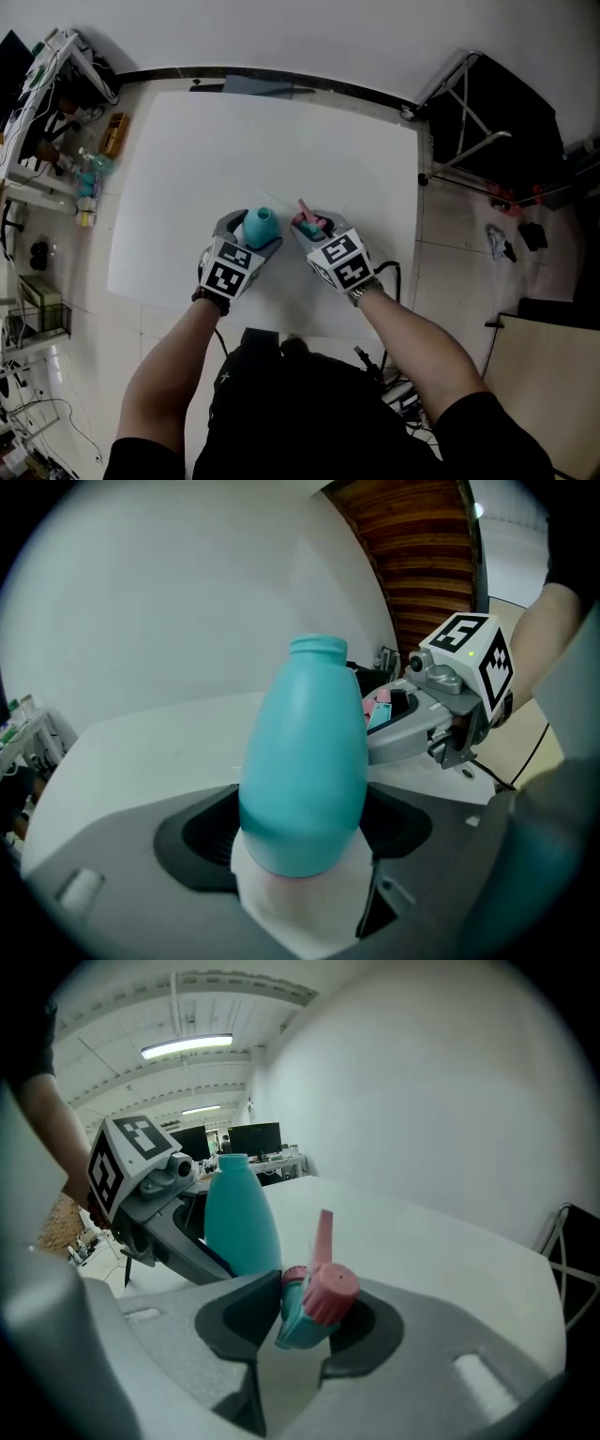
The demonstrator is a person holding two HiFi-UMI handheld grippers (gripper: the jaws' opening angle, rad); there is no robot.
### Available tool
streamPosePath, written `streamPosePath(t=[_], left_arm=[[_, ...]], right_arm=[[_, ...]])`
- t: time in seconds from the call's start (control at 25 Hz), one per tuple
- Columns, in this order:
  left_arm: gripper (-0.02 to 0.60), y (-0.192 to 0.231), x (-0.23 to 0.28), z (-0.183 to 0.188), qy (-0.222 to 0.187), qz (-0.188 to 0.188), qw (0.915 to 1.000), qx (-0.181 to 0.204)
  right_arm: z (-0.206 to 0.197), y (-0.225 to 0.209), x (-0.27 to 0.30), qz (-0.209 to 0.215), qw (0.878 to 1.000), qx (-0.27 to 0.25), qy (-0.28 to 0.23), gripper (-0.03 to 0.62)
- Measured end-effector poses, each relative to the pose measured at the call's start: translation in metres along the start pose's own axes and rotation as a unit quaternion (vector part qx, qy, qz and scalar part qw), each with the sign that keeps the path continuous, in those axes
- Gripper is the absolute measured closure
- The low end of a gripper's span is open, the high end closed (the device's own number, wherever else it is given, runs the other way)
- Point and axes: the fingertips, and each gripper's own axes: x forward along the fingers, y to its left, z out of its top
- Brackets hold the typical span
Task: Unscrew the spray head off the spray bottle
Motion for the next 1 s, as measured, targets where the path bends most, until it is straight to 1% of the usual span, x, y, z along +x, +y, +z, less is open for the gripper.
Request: streamPosePath(t=[0.2,0.4,0.48,0.64,0.72,0.8,0.92,1.0], left_arm=[[0.164,0.0,0.002,0.0,0.003,-0.005,0.9999,0.01],[0.161,-0.002,0.003,-0.002,0.006,-0.01,0.9998,0.014],[0.145,-0.003,0.002,-0.003,0.007,-0.011,0.9998,0.015],[0.114,-0.004,0.001,-0.003,0.001,-0.009,0.9998,0.015],[0.114,-0.003,0.0,-0.003,-0.002,-0.008,0.9998,0.016],[0.114,-0.001,-0.002,-0.002,-0.003,-0.005,0.9999,0.016],[0.114,-0.001,-0.006,-0.002,-0.005,-0.001,0.9999,0.015],[0.114,-0.002,-0.008,-0.002,-0.008,0.001,0.9999,0.014]], right_arm=[[0.001,0.001,0.009,0.01,1.0,0.024,0.004,0.476],[0.0,0.002,0.014,0.018,0.999,0.032,0.009,0.476],[0.0,0.003,0.014,0.02,0.999,0.035,0.011,0.475],[-0.002,0.002,0.014,0.013,0.999,0.033,0.013,0.406],[-0.003,-0.001,0.015,0.007,0.999,0.03,0.013,0.383],[-0.003,-0.004,0.015,-0.002,1.0,0.028,0.012,0.344],[-0.004,-0.009,0.014,-0.014,0.999,0.027,0.014,0.309],[-0.005,-0.012,0.012,-0.021,0.999,0.027,0.017,0.301]])
